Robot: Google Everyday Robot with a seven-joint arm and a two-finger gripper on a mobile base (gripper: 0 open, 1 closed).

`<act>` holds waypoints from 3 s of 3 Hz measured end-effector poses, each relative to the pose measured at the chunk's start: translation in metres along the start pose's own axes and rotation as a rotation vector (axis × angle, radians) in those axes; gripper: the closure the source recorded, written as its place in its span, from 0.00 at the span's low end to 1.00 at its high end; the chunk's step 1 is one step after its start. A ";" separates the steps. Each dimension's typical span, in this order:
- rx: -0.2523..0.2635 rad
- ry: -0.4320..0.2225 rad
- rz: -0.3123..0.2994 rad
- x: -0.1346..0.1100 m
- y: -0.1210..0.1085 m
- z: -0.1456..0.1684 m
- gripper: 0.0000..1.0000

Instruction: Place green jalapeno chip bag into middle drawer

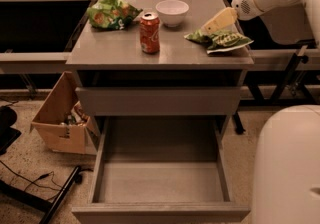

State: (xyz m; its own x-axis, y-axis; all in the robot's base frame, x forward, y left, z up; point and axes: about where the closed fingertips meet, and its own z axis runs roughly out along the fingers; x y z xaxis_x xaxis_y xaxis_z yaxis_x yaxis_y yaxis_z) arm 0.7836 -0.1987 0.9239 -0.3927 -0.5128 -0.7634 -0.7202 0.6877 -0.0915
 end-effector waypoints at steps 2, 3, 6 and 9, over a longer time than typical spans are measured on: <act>-0.102 0.022 0.039 0.022 0.011 0.049 0.50; -0.102 0.022 0.039 0.022 0.011 0.049 0.81; -0.077 -0.031 -0.033 0.003 0.013 0.008 1.00; -0.159 -0.357 -0.290 0.021 0.119 -0.177 1.00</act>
Offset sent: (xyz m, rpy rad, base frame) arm 0.0094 0.0189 -0.0407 0.0412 0.0735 0.0453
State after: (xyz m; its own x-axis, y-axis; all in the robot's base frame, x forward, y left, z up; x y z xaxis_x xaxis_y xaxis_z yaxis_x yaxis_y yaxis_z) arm 0.5882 -0.2186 1.0105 0.0374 -0.4444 -0.8950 -0.8601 0.4417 -0.2552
